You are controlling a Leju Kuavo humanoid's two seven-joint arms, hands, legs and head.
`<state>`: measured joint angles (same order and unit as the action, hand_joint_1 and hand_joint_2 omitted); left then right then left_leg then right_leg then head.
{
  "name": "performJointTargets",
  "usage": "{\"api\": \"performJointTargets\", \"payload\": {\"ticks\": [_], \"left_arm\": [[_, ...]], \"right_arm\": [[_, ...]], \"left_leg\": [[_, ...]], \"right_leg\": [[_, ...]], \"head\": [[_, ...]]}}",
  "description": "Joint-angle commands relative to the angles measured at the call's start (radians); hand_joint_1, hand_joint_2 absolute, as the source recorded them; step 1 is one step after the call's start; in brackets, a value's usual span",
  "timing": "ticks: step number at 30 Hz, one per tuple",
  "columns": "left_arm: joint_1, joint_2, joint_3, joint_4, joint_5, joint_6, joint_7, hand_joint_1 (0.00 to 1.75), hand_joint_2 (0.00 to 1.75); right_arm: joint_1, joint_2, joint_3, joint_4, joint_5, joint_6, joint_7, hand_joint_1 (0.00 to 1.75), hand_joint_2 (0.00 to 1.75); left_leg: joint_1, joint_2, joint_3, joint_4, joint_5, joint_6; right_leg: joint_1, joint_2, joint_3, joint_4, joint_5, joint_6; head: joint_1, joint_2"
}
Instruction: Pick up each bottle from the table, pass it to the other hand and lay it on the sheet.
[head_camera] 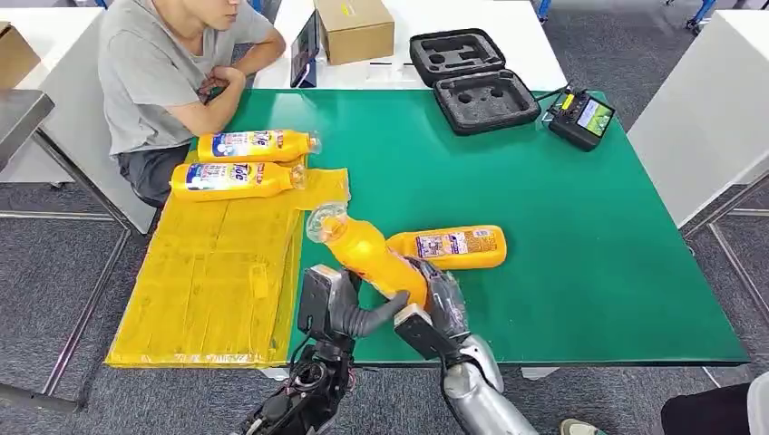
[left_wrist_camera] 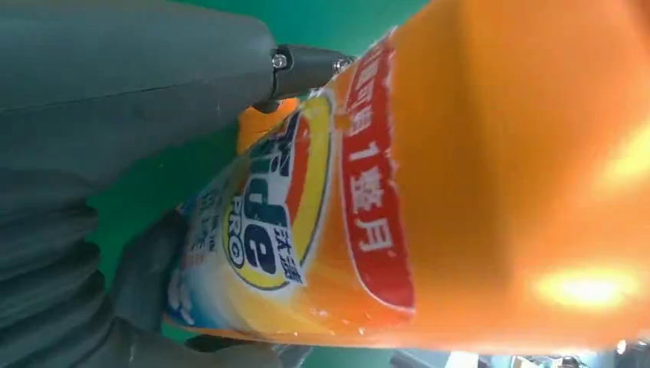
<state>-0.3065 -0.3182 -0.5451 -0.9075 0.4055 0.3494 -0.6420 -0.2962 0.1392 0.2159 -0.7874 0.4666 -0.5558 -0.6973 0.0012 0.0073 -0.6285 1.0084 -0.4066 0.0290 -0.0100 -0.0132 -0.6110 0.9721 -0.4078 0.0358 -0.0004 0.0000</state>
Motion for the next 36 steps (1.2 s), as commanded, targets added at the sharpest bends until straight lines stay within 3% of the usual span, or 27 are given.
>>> {"api": "performJointTargets", "payload": {"ticks": [1,2,13,14,16,17,18,19,21,26,30,36], "left_arm": [[-0.051,0.009,-0.008,0.09,0.018,-0.003,0.005,1.75,1.75],[-0.054,0.009,-0.006,0.094,0.025,-0.004,0.004,1.75,1.75],[-0.07,0.004,-0.001,0.097,0.044,0.003,-0.008,1.75,1.75],[-0.071,0.004,0.001,0.094,0.048,0.009,-0.015,1.75,1.75],[-0.073,0.006,0.013,0.083,0.058,0.018,-0.019,1.75,1.75],[-0.076,0.008,0.025,0.072,0.066,0.025,-0.022,1.75,1.75],[-0.077,0.012,0.029,0.062,0.07,0.025,-0.022,1.75,1.75],[-0.078,0.014,0.033,0.057,0.073,0.026,-0.021,1.75,1.75],[-0.079,0.02,0.039,0.039,0.077,0.029,-0.023,1.75,1.75],[-0.075,0.044,0.05,-0.011,0.055,0.067,-0.053,1.75,1.75],[-0.043,0.103,0.146,-0.16,-0.094,0.177,-0.056,1.75,1.75],[-0.023,0.123,0.19,-0.194,-0.133,0.159,-0.056,1.75,1.75]], "right_arm": [[-0.061,0.018,0.036,0.112,0.009,-0.005,-0.001,1.47,1.75],[-0.065,0.02,0.04,0.122,0.018,-0.014,-0.001,1.4,1.75],[-0.088,0.035,0.079,0.188,0.123,-0.096,0.016,1.4,1.75],[-0.09,0.038,0.081,0.2,0.151,-0.115,0.03,1.29,1.75],[-0.089,0.043,0.08,0.213,0.166,-0.123,0.044,0.79,1.75],[-0.087,0.043,0.078,0.22,0.172,-0.126,0.048,1.06,1.75],[-0.087,0.044,0.078,0.226,0.183,-0.132,0.05,1.08,1.75],[-0.087,0.045,0.078,0.229,0.188,-0.136,0.051,0.84,1.75],[-0.085,0.052,0.062,0.236,0.207,-0.141,0.058,0.0,1.75],[-0.092,0.054,0.035,0.263,0.18,-0.131,0.036,0.0,1.75],[-0.066,0.06,0.007,0.233,0.159,-0.088,0.017,0.0,1.75],[-0.052,0.063,0.003,0.217,0.162,-0.081,0.013,0.0,1.75]], "left_leg": [[0.0,0.001,0.005,0.0,-0.002,-0.002],[0.0,0.001,0.004,0.0,-0.001,-0.001],[0.001,0.0,0.003,0.0,-0.001,-0.001],[0.001,0.001,0.006,0.0,-0.002,-0.002],[0.001,0.001,0.005,0.0,-0.002,-0.002],[0.001,0.0,0.003,0.0,-0.001,-0.001],[0.001,0.0,0.006,0.0,-0.002,-0.002],[0.001,0.0,0.004,0.0,-0.001,-0.001],[0.001,-0.001,0.003,0.0,-0.001,-0.001],[0.001,0.0,0.006,0.0,-0.002,-0.002],[0.001,0.001,0.006,0.0,-0.003,-0.002],[0.001,0.002,0.004,-0.001,-0.002,-0.002]], "right_leg": [[0.0,0.002,0.004,0.0,-0.001,-0.001],[0.0,0.002,0.003,0.0,-0.001,-0.001],[0.0,0.001,0.003,0.0,-0.001,-0.001],[0.0,0.002,0.005,0.0,-0.002,-0.001],[0.001,0.002,0.004,0.0,-0.001,-0.001],[0.0,0.001,0.003,0.0,-0.001,-0.001],[0.001,0.002,0.005,0.0,-0.002,-0.002],[0.001,0.001,0.003,0.0,-0.001,-0.001],[0.001,0.0,0.003,0.0,-0.001,-0.001],[0.001,0.001,0.005,0.0,-0.002,-0.002],[0.001,0.003,0.005,0.0,-0.002,-0.002],[0.001,0.003,0.003,0.0,-0.001,-0.001]], "head": [[0.0,0.0],[0.0,0.0],[0.0,0.0],[0.0,0.0],[0.0,0.0],[0.0,0.0],[0.0,0.0],[0.0,0.0],[0.0,0.0],[0.0,0.0],[0.0,0.0],[0.0,0.0]]}}
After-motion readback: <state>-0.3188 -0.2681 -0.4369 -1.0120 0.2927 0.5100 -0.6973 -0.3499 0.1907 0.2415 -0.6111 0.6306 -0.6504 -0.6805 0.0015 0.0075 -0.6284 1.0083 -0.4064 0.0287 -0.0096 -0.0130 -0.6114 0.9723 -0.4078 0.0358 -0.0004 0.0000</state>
